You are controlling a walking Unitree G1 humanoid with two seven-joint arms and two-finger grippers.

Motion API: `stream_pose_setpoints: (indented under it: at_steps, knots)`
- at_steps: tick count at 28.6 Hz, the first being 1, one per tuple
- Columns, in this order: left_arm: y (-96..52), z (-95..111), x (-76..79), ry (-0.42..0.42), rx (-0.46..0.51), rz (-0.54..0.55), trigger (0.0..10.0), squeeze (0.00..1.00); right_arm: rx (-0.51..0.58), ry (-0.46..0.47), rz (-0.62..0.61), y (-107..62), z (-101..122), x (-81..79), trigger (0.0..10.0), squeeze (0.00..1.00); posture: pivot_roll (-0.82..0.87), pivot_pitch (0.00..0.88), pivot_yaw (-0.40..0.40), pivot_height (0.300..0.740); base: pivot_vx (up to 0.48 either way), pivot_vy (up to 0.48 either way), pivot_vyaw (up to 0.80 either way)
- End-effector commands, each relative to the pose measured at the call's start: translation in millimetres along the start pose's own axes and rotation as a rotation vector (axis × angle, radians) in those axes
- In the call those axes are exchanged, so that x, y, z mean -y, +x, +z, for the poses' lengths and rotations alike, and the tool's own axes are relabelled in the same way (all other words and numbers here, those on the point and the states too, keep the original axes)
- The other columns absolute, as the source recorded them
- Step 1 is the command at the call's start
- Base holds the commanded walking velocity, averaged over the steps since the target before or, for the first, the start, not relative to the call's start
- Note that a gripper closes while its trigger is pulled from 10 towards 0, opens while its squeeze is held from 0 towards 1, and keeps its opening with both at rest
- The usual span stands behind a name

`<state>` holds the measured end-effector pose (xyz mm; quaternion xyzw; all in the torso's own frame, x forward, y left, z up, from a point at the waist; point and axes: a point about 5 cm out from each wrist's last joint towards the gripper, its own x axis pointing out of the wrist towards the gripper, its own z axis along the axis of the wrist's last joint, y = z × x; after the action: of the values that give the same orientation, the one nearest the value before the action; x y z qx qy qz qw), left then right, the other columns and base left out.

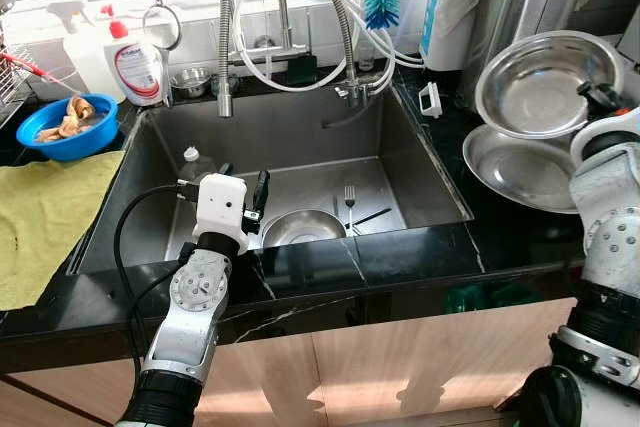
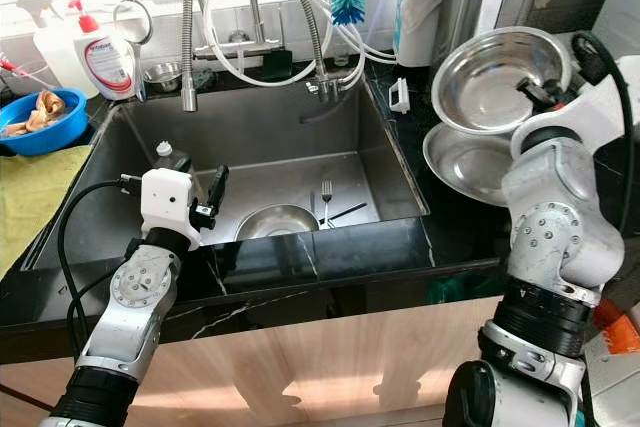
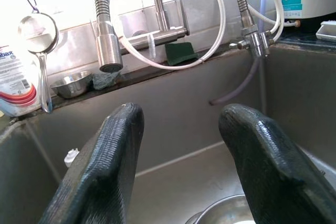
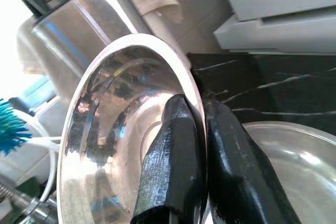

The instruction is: Kitchen organization

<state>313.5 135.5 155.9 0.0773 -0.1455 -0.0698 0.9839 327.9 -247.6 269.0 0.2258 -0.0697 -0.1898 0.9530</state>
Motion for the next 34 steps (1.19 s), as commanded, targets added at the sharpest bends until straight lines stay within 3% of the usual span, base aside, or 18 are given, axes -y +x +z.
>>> stream_pose_setpoints:
  at_steps: [1, 2, 3, 4, 7, 8, 10, 18, 21, 25, 34]
  knots:
    - [0.3, 1, -1.5, 0.003, 0.006, 0.010, 10.0, 0.00, 0.006, -0.010, 0.063, -1.1, -1, -10.7, 0.0, 0.00, -0.12, 0.000, 0.070, 0.740, 0.000, 0.000, 0.00]
    - [0.2, 1, -1.2, 0.002, 0.006, 0.010, 10.0, 0.00, -0.021, -0.024, 0.106, -0.3, -7, -15.4, 2.5, 0.00, -0.11, 0.000, 0.067, 0.740, 0.000, 0.000, 0.00]
    - [0.3, 1, -1.0, 0.001, 0.007, 0.010, 10.0, 0.00, -0.040, -0.034, 0.135, 0.0, -12, -18.5, 2.5, 0.00, -0.11, 0.000, 0.067, 0.740, 0.000, 0.000, 0.00]
    - [1.6, 2, -0.8, 0.001, 0.010, 0.011, 10.0, 0.00, -0.093, -0.121, 0.258, -1.1, -26, -33.5, 10.0, 0.00, -0.11, 0.000, 0.067, 0.740, 0.000, 0.000, 0.00]
    - [3.1, 3, -1.6, 0.000, 0.012, 0.015, 10.0, 0.00, -0.122, -0.192, 0.440, -7.3, -36, -53.4, 10.0, 0.00, -0.11, 0.000, 0.068, 0.740, 0.000, 0.000, 0.00]
    - [2.5, 2, -1.7, 0.001, 0.009, 0.016, 10.0, 0.00, -0.143, -0.217, 0.554, -13.8, -42, -63.0, 10.0, 0.00, -0.11, 0.000, 0.065, 0.740, 0.000, 0.000, 0.00]
    - [1.9, 1, -0.9, 0.001, 0.006, 0.016, 10.0, 0.00, -0.160, -0.263, 0.592, -16.2, -49, -64.9, 10.0, 0.00, -0.11, 0.000, 0.062, 0.740, 0.000, 0.000, 0.00]
    - [3.3, 0, 1.1, -0.007, -0.002, 0.019, 10.0, 0.00, -0.226, -0.326, 0.642, -9.6, -71, -53.6, 10.0, 0.00, -0.11, 0.000, 0.060, 0.740, 0.000, 0.000, 0.00]
    - [3.0, -1, 3.0, -0.014, -0.009, 0.022, 10.0, 0.00, -0.286, -0.427, 0.723, -9.9, -89, -45.5, 10.0, 0.00, -0.11, 0.000, 0.055, 0.740, 0.000, 0.000, 0.00]
    - [3.2, 0, 4.7, -0.021, -0.009, 0.025, 10.0, 0.00, -0.322, -0.435, 0.810, -12.9, -99, -46.6, 10.0, 0.00, -0.12, 0.000, 0.055, 0.740, 0.000, 0.000, 0.00]
    - [1.4, -1, 5.8, -0.027, -0.012, 0.027, 10.0, 0.00, -0.343, -0.490, 0.773, -5.3, -109, -35.0, 10.0, 0.00, -0.11, 0.000, 0.051, 0.740, 0.000, 0.000, 0.00]
